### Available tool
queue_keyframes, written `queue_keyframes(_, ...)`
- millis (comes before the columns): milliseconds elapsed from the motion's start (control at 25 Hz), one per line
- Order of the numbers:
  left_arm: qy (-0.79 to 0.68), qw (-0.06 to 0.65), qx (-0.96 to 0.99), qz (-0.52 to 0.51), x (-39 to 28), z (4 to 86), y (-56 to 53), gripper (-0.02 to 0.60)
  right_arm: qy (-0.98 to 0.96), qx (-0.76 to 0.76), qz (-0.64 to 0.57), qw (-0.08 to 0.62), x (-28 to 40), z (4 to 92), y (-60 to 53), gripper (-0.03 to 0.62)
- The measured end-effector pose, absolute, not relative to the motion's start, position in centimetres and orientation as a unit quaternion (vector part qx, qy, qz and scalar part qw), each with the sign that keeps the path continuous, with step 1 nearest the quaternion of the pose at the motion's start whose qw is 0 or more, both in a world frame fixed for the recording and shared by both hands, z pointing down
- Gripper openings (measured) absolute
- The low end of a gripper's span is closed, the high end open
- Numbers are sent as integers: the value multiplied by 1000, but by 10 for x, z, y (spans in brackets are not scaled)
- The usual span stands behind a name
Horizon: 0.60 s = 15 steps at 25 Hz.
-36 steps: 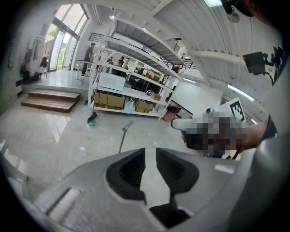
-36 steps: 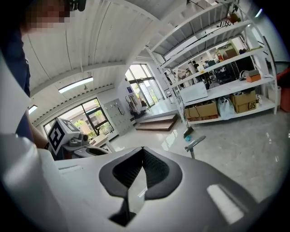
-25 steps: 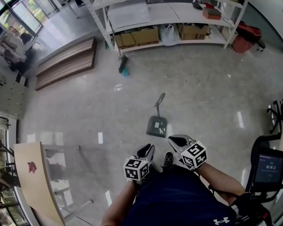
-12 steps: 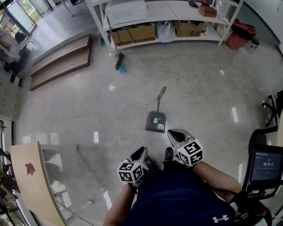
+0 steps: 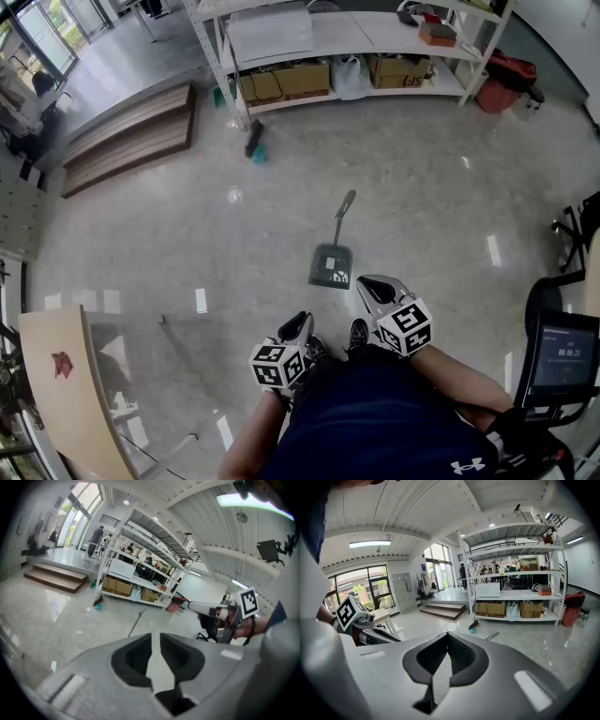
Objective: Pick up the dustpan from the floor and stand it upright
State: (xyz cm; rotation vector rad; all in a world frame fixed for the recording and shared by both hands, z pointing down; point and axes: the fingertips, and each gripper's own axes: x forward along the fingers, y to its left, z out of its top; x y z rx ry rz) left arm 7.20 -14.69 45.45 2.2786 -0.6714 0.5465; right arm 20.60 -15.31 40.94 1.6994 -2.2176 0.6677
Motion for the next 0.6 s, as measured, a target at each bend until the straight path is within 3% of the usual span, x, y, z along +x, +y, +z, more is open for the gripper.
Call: queue_keyframes(600, -256, 350, 873, 220, 69, 463, -156, 55, -758, 591, 243, 134, 210, 415, -160, 11)
